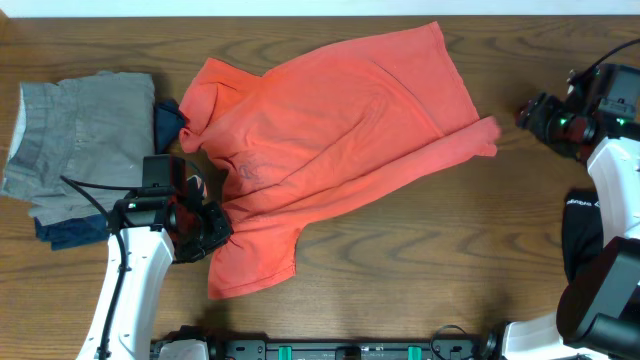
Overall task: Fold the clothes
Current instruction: 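Grasp the coral shirt's right hem corner with the right gripper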
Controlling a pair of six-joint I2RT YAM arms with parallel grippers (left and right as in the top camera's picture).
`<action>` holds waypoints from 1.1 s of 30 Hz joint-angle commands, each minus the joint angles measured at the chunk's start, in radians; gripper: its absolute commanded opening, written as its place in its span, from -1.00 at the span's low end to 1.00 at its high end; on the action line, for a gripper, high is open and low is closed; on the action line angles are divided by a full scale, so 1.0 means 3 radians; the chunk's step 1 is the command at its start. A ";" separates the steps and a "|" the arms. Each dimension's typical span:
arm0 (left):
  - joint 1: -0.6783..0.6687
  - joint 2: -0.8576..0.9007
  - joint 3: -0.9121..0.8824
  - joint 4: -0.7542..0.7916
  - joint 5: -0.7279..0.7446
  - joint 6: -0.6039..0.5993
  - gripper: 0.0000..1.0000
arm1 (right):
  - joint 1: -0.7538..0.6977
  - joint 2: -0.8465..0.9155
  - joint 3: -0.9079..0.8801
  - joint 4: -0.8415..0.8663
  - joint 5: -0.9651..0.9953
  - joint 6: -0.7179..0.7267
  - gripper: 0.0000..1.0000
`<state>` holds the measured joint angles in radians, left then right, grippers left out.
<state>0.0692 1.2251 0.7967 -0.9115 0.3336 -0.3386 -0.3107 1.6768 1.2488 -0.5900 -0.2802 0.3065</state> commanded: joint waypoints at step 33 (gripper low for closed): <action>-0.0009 -0.0004 0.0006 -0.0031 -0.0039 0.0041 -0.88 | 0.0080 0.0743 -0.1101 0.2023 -0.0604 0.0502 0.08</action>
<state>0.0692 1.2251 0.7967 -0.9138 0.3336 -0.3386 -0.2913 1.8538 0.8940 0.0063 -0.3916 0.4145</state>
